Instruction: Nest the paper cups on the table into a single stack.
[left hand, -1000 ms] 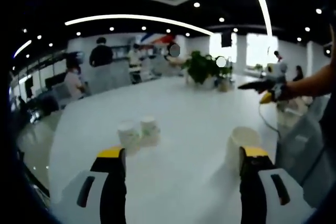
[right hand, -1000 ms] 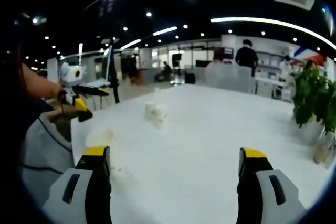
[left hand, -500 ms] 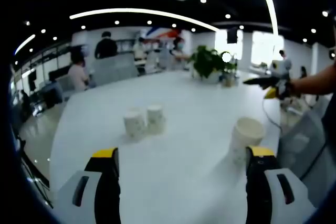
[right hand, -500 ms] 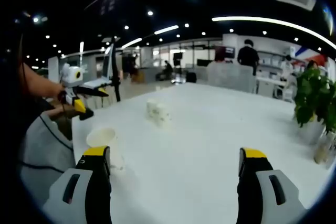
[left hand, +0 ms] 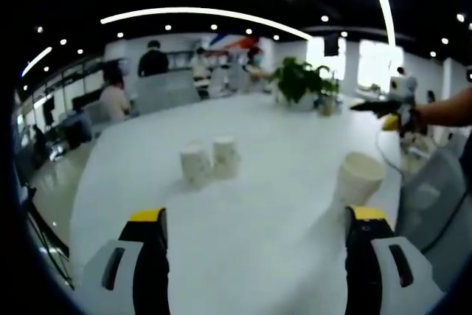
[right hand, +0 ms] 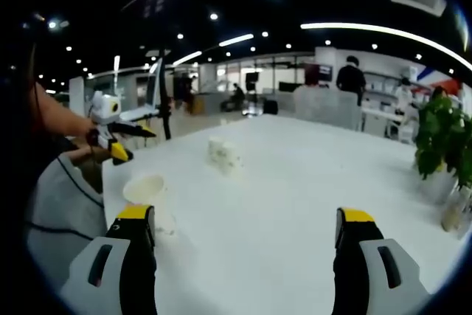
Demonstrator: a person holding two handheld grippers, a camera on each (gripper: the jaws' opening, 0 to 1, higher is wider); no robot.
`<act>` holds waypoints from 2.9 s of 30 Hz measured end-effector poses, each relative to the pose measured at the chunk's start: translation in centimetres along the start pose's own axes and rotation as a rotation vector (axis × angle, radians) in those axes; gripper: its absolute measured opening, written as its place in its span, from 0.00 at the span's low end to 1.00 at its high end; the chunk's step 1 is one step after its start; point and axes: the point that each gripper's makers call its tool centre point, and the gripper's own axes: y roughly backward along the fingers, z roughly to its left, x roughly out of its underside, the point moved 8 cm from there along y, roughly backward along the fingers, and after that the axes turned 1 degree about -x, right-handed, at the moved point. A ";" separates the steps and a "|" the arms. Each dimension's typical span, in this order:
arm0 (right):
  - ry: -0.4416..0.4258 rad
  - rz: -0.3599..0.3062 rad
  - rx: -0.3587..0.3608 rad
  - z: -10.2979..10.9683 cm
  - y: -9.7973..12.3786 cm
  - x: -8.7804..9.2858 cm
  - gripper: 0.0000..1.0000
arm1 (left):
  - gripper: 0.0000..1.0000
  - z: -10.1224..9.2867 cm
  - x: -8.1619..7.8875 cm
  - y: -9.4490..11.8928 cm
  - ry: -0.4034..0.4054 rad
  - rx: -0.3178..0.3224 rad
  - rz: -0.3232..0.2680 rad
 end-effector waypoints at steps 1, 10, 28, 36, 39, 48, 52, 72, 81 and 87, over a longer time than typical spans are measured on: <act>0.000 0.003 0.000 0.0 0.0 0.1 1.00 | 0.99 0.1 0.1 -0.1 -0.001 -0.002 -0.001; -0.021 0.002 -0.003 0.3 -0.4 0.6 1.00 | 0.99 0.6 0.0 -0.8 0.001 -0.003 0.001; -0.039 -0.044 0.010 -0.6 -0.8 1.5 1.00 | 0.99 2.2 -0.8 -3.3 0.008 -0.025 -0.005; -0.044 -0.029 0.017 -1.1 -0.7 1.4 1.00 | 0.99 3.0 -1.0 -5.2 0.019 -0.019 -0.003; -0.045 -0.020 0.020 -1.3 -0.7 1.7 1.00 | 0.98 3.3 -1.0 -5.9 0.024 -0.023 -0.005; -0.065 -0.009 0.021 -1.3 -0.8 1.9 1.00 | 0.95 4.7 -1.0 -7.9 0.018 -0.033 -0.011; -0.072 -0.004 0.021 -1.3 -0.9 2.1 1.00 | 0.94 5.5 -1.0 -8.9 0.028 -0.042 -0.006; -0.096 0.034 0.029 -1.3 -0.4 3.5 1.00 | 0.78 8.4 -0.8 -14.2 0.087 -0.087 0.006; -0.108 0.036 0.036 -1.6 -0.4 3.6 1.00 | 0.72 10.4 -1.8 -16.2 0.092 -0.100 -0.007; -0.106 0.033 0.039 -1.7 -0.5 3.3 1.00 | 0.67 11.0 -2.0 -17.3 0.070 -0.088 0.000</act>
